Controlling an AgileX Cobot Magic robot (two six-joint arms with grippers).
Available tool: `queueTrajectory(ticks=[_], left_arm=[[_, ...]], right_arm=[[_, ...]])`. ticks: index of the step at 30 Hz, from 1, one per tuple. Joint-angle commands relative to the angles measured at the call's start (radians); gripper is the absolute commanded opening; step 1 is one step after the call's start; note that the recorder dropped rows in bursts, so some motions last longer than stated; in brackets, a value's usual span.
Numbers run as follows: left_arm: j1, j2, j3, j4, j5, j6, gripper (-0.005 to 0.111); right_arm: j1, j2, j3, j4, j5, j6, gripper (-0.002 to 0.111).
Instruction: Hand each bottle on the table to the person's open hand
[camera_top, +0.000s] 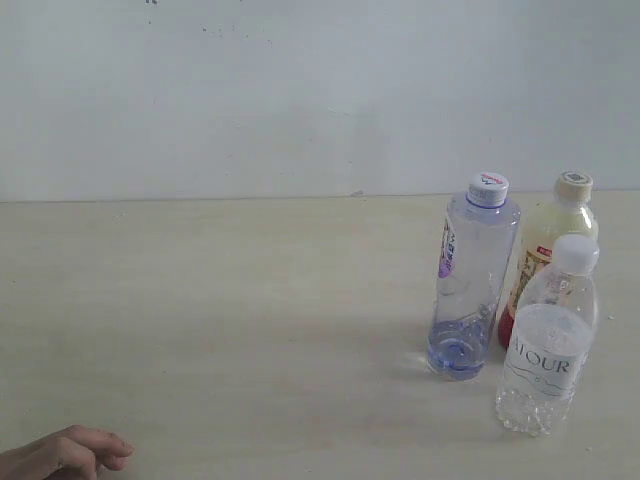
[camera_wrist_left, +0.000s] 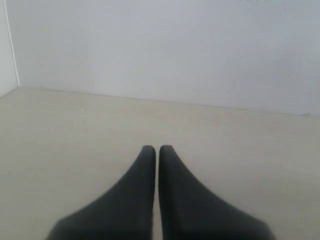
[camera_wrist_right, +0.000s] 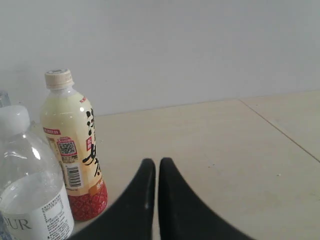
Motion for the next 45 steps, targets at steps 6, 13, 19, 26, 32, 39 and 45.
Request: queueTrajectory(ticks=[6,13,19,26,32,39,45], left_arm=[[0.003,-0.003,-0.002,0.0,0.002,-0.004,0.004],[0.003,-0.003,-0.002,0.0,0.002,-0.004,0.004],[0.003,-0.003,-0.002,0.0,0.002,-0.004,0.004],[0.003,-0.003,-0.002,0.0,0.002,-0.004,0.004],[0.003,-0.003,-0.002,0.0,0.002,-0.004,0.004],[0.003,-0.003,-0.002,0.0,0.002,-0.004,0.004],[0.003,-0.003,-0.002,0.0,0.002,-0.004,0.004]], right_arm=[[-0.004,-0.006,0.0,-0.003,-0.006,-0.005,0.002],[-0.004,-0.006,0.0,-0.003,-0.006,-0.005,0.002],[-0.004,-0.006,0.0,-0.003,-0.006,-0.005,0.002],[-0.004,-0.006,0.0,-0.003,-0.006,-0.005,0.002],[-0.004,-0.006,0.0,-0.003,-0.006,-0.005,0.002],[-0.004,-0.006,0.0,0.0,-0.062,-0.005,0.002],[-0.004,-0.006,0.0,0.17,-0.204,0.191,0.002]])
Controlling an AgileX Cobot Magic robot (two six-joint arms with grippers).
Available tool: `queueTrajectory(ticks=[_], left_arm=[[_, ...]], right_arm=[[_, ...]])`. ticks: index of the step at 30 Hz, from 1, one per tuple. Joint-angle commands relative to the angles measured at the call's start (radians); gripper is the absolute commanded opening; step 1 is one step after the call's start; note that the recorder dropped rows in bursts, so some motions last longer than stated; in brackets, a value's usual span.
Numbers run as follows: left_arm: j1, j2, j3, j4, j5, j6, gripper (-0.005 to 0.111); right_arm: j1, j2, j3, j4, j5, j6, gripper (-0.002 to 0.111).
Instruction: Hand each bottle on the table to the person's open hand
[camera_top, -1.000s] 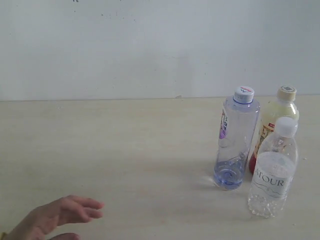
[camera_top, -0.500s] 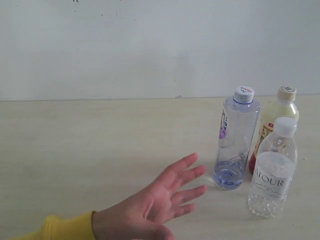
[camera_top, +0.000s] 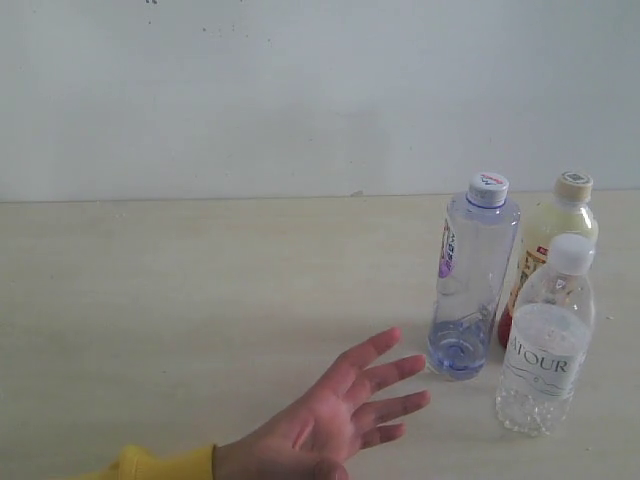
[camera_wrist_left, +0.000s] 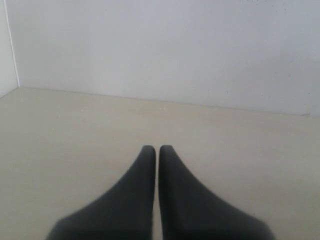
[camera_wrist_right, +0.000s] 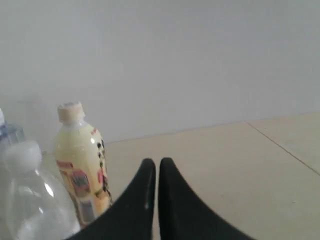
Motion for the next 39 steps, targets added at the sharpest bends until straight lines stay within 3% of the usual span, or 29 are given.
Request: queueTrajectory(ticks=[1,5,10,13,16,18,23,25,26,28,29,30,35,39], left_arm=[[0.003,-0.003,-0.002,0.0,0.002,-0.004,0.004],[0.003,-0.003,-0.002,0.0,0.002,-0.004,0.004],[0.003,-0.003,-0.002,0.0,0.002,-0.004,0.004],[0.003,-0.003,-0.002,0.0,0.002,-0.004,0.004],[0.003,-0.003,-0.002,0.0,0.002,-0.004,0.004],[0.003,-0.003,-0.002,0.0,0.002,-0.004,0.004],[0.003,-0.003,-0.002,0.0,0.002,-0.004,0.004],[0.003,-0.003,-0.002,0.0,0.002,-0.004,0.004],[0.003,-0.003,-0.002,0.0,0.002,-0.004,0.004],[0.003,-0.003,-0.002,0.0,0.002,-0.004,0.004],[0.003,-0.003,-0.002,0.0,0.002,-0.004,0.004],[0.003,-0.003,-0.002,0.0,0.002,-0.004,0.004],[0.003,-0.003,-0.002,0.0,0.002,-0.004,0.004],[0.003,-0.003,-0.002,0.0,0.002,-0.004,0.004]], right_arm=[[-0.004,-0.006,0.0,0.191,-0.122,0.236,0.002],[-0.002,-0.006,0.0,0.185,-0.115,0.236,0.002],[0.05,-0.006,-0.109,0.076,0.056,0.161,0.0],[0.059,0.177,-0.235,0.084,0.19,0.099,0.0],[0.066,0.382,-0.317,0.218,0.146,-0.134,0.0],[0.116,0.528,-0.328,0.372,0.045,-0.305,0.0],[0.357,0.646,-0.328,0.392,0.002,-0.513,0.001],[0.418,0.699,-0.326,0.392,-0.024,-0.519,0.022],[0.438,0.734,-0.326,0.392,-0.035,-0.519,0.044],[0.44,0.779,-0.326,0.392,-0.07,-0.517,0.076],[0.44,0.796,-0.326,0.392,-0.09,-0.512,0.084],[0.44,0.813,-0.326,0.392,-0.108,-0.512,0.086],[0.44,0.914,-0.326,0.392,-0.198,-0.531,0.068],[0.44,0.947,-0.326,0.424,-0.284,-0.362,0.076]])
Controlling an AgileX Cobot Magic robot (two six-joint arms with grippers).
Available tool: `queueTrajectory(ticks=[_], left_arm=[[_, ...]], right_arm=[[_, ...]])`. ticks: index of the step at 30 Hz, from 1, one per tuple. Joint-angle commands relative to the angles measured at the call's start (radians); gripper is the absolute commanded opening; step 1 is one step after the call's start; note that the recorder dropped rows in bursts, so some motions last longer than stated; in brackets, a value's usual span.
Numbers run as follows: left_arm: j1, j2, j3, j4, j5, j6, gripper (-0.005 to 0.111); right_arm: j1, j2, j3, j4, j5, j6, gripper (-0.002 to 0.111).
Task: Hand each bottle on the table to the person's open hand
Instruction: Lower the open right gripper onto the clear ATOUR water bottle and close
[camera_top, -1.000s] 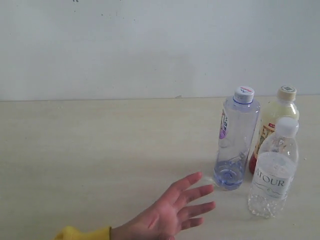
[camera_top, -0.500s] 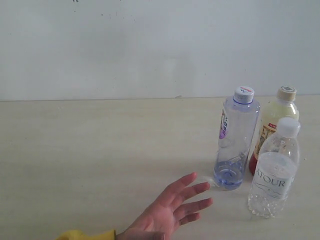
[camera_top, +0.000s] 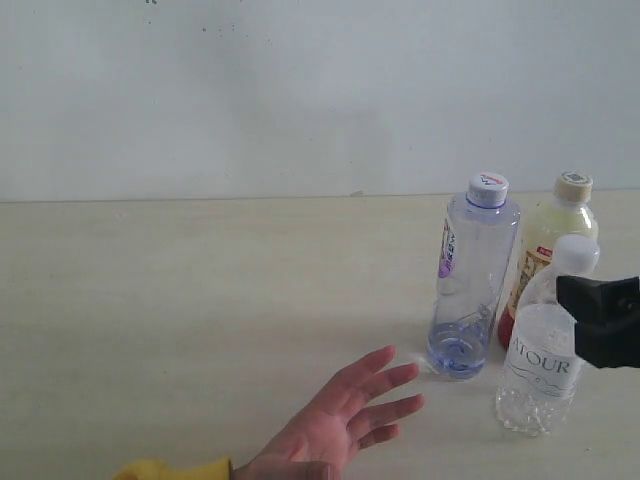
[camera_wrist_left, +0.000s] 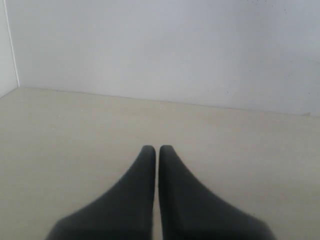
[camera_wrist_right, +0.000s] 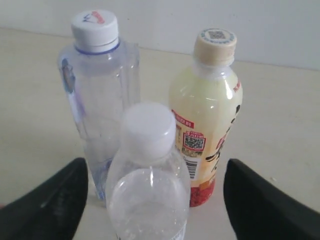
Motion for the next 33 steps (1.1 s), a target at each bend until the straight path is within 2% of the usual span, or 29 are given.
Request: queueTrajectory(ticks=[1,4,12,14,16,19,21,23,25,26,28,33], left_arm=[[0.003,-0.003,-0.002,0.0,0.002,-0.004,0.004],[0.003,-0.003,-0.002,0.0,0.002,-0.004,0.004],[0.003,-0.003,-0.002,0.0,0.002,-0.004,0.004],[0.003,-0.003,-0.002,0.0,0.002,-0.004,0.004],[0.003,-0.003,-0.002,0.0,0.002,-0.004,0.004],[0.003,-0.003,-0.002,0.0,0.002,-0.004,0.004],[0.003,-0.003,-0.002,0.0,0.002,-0.004,0.004],[0.003,-0.003,-0.002,0.0,0.002,-0.004,0.004],[0.003,-0.003,-0.002,0.0,0.002,-0.004,0.004],[0.003,-0.003,-0.002,0.0,0.002,-0.004,0.004],[0.003,-0.003,-0.002,0.0,0.002,-0.004,0.004],[0.003,-0.003,-0.002,0.0,0.002,-0.004,0.004]], right_arm=[[0.003,0.022,-0.005,0.027,-0.104,0.197,0.079],[0.003,0.02,-0.005,-0.05,-0.105,0.222,0.085],[0.003,0.077,-0.005,-0.201,-0.167,0.222,0.085],[0.003,0.142,-0.005,-0.201,-0.218,0.198,0.085],[0.001,0.218,-0.005,-0.201,-0.348,0.189,0.085],[0.001,0.319,-0.005,-0.198,-0.393,0.196,0.085],[0.001,0.353,-0.005,-0.201,-0.477,0.189,0.081],[0.001,0.36,-0.007,-0.204,-0.487,0.189,0.068],[0.001,0.36,-0.007,-0.204,-0.47,0.189,0.046],[0.001,0.36,-0.007,-0.204,-0.47,0.192,0.021],[0.001,0.36,-0.007,-0.204,-0.472,0.194,0.001],[0.003,0.339,-0.005,-0.204,-0.446,0.191,0.0]])
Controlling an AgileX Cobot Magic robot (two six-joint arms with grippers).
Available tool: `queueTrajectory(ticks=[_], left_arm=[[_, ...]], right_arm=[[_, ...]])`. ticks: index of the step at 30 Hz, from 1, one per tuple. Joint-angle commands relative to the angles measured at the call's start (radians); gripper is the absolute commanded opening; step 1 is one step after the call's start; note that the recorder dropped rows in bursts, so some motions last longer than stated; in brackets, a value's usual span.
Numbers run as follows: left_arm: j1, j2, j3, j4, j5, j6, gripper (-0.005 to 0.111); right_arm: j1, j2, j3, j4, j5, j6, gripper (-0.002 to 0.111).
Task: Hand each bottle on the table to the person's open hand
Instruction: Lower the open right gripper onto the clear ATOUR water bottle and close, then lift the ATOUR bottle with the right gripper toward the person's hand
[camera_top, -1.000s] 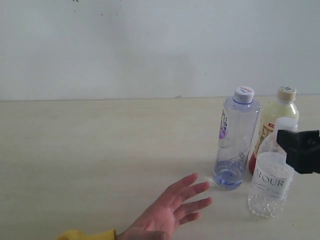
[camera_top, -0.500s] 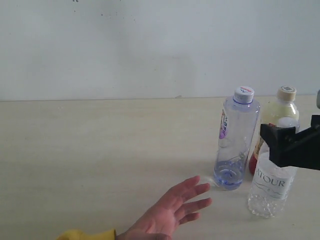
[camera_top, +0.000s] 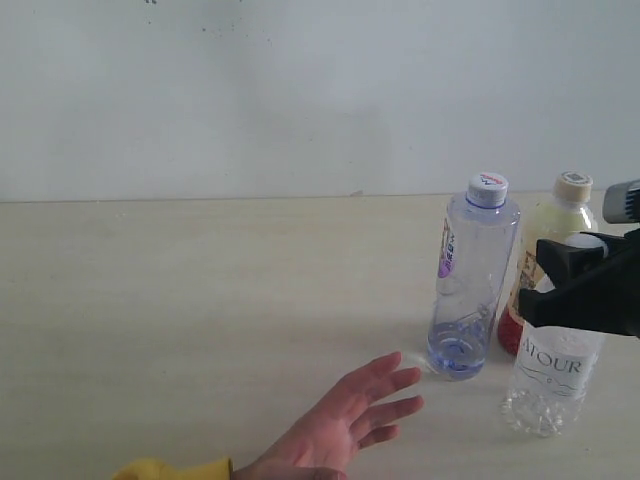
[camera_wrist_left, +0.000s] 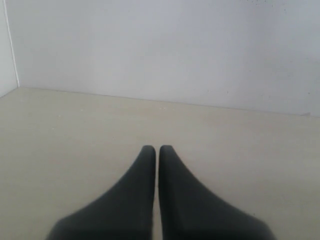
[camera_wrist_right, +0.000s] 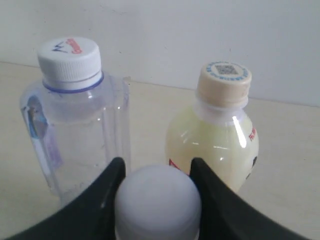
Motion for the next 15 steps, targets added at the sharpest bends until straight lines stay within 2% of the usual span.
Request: queueTrajectory(ticks=[1,5,10,13,15], left_arm=[[0.003,-0.003,-0.002,0.0,0.002,-0.004,0.004],[0.003,-0.003,-0.002,0.0,0.002,-0.004,0.004],[0.003,-0.003,-0.002,0.0,0.002,-0.004,0.004],[0.003,-0.003,-0.002,0.0,0.002,-0.004,0.004],[0.003,-0.003,-0.002,0.0,0.002,-0.004,0.004]], right_arm=[[0.013,-0.037,-0.001,-0.007,0.054,-0.018,0.0],[0.086,-0.13,-0.001,0.064,0.123,-0.093,0.0],[0.236,-0.289,-0.001,0.513,0.2,-0.485,0.0],[0.342,-0.362,-0.001,0.53,0.26,-0.503,0.0],[0.411,-0.38,-0.001,0.53,0.24,-0.482,0.0]])
